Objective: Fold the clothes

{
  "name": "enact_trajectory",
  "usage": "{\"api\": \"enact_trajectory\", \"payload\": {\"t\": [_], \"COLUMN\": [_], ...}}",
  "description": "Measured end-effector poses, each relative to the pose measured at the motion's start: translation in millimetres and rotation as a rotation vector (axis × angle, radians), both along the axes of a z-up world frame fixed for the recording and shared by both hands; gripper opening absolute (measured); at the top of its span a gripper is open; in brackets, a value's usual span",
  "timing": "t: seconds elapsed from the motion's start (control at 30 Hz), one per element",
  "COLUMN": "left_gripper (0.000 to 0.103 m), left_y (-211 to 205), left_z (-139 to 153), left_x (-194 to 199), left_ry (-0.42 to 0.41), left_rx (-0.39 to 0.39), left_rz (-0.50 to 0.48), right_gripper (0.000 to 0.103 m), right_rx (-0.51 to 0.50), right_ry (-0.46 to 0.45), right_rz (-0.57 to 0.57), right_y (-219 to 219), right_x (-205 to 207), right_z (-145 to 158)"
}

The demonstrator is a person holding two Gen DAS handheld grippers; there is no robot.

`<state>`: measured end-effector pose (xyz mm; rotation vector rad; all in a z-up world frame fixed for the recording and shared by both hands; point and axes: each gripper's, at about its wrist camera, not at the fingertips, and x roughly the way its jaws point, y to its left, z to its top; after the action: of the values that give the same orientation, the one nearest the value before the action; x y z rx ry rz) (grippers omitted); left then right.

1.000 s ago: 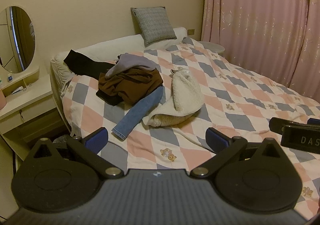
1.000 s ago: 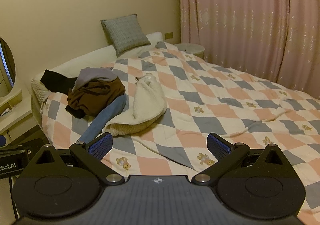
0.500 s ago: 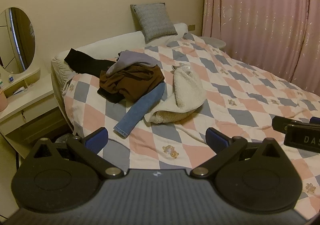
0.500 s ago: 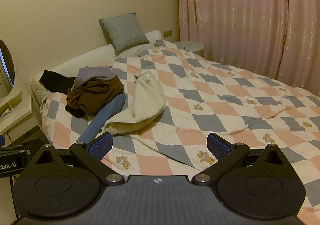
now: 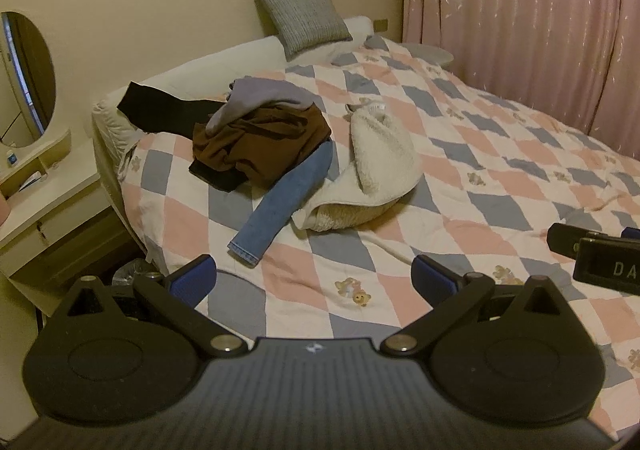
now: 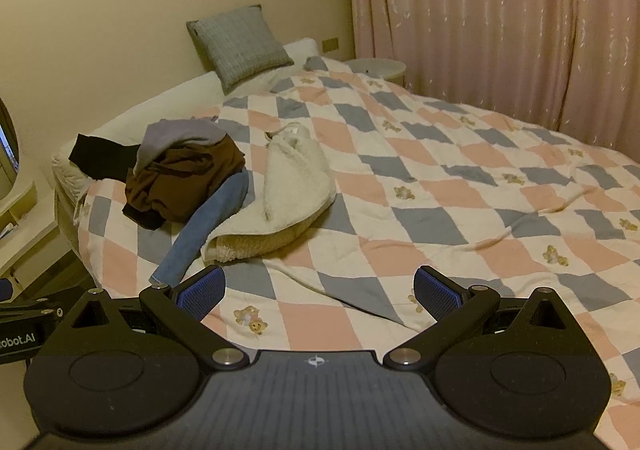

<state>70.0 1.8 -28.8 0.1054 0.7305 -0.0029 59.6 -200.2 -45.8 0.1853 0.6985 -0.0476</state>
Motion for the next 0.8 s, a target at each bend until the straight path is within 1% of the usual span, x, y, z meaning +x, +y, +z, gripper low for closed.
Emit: {"api": "enact_trajectory", "payload": {"t": [0.17,0.27,0.47,0.67,0.8], "left_gripper": [0.103,0.103,0.102,0.102,0.102], "left_y": [8,14,23,28,31], "left_z": [-12,-20,-43,-70,-91], "left_x": [44,77,138,205,258], "left_ry": [0.042,0.074,0.141,0.221,0.279], "left_rx": [0.009,0.011,0.048,0.042,0.033], "left_rz": [-0.029,-0.046,-0.086,-0.159,-0.197], "right_gripper": [0.103,0.103,0.103,0.103,0.103], "right_rx": [0.018,0.021,0.041,0.086,0.105], "right_ry": [0.034,0.056,0.11,0.158,0.19], "right_rz": [-0.02,-0.025,-0.034,-0.061,-0.108], "right_y": [9,14,21,15,7], "right_x": [37,62,119,165,193], "right_z": [-11,-18,-38,-64,-90]}}
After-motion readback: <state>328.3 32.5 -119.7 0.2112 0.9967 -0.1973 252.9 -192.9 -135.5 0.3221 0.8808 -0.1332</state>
